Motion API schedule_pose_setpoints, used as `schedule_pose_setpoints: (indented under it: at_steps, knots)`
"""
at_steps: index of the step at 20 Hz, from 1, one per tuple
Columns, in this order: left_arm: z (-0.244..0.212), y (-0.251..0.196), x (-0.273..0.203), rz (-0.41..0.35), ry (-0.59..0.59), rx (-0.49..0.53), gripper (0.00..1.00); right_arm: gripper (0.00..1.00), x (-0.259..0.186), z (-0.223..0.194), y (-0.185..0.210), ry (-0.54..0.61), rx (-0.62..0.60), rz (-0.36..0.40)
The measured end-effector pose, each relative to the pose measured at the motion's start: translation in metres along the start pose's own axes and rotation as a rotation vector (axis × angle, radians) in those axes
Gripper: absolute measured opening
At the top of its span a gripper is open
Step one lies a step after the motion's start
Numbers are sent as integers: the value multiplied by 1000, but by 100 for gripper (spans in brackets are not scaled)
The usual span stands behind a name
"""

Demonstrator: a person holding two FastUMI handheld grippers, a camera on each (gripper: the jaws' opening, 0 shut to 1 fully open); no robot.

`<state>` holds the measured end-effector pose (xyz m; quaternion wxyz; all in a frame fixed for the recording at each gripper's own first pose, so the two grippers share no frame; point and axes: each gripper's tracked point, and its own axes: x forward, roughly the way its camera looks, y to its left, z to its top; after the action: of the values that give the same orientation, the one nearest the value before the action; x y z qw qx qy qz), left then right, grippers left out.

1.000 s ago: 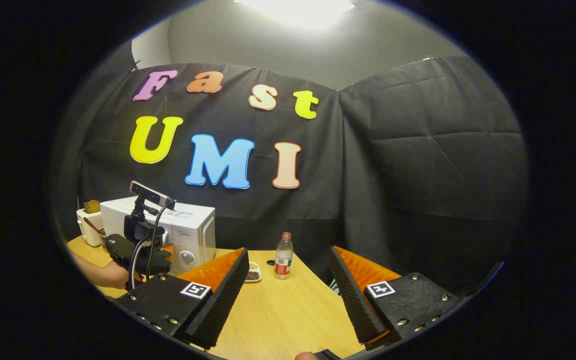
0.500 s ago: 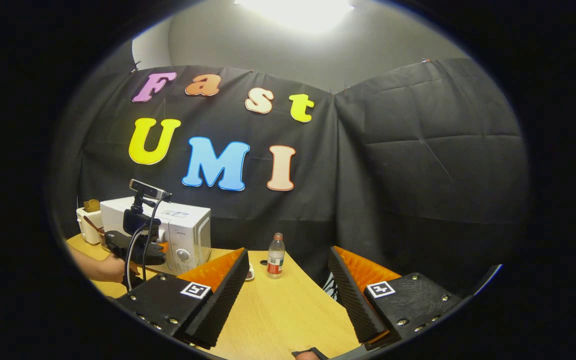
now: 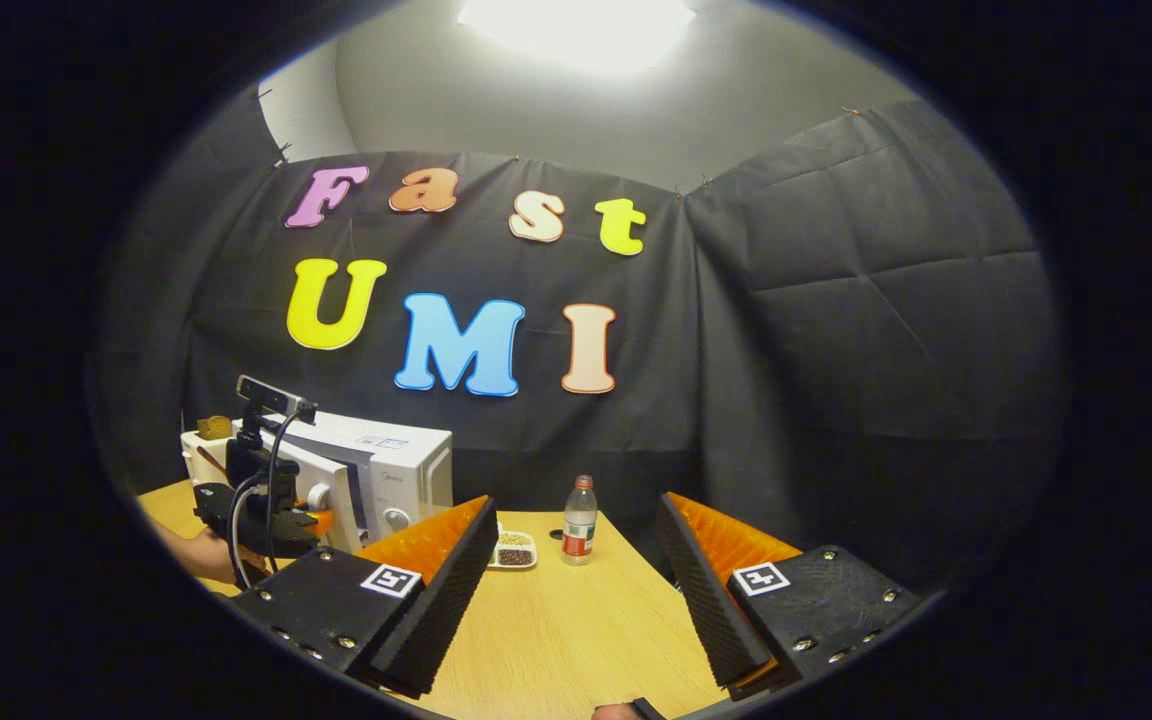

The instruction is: Open the microwave oven with the left hand, put the food in, and close the microwave oven.

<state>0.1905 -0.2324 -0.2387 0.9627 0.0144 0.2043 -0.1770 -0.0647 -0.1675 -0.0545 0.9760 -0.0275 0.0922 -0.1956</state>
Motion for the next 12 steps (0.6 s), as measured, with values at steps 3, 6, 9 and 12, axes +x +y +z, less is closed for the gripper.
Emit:
schedule_pose_setpoints:
  at_steps: [3,6,9,12]
  knots:
    - [-6,11,-27,35,8,-7,8,97,-6,4,3,-24,2,66]
    - [-15,29,-56,89,13,-3,8,98,-15,6,13,-26,33,147]
    - [-25,50,-84,147,25,-15,8,98,-22,10,26,-45,46,230]
    - [-33,69,-108,185,39,-15,10,97,-22,10,38,-55,67,285]
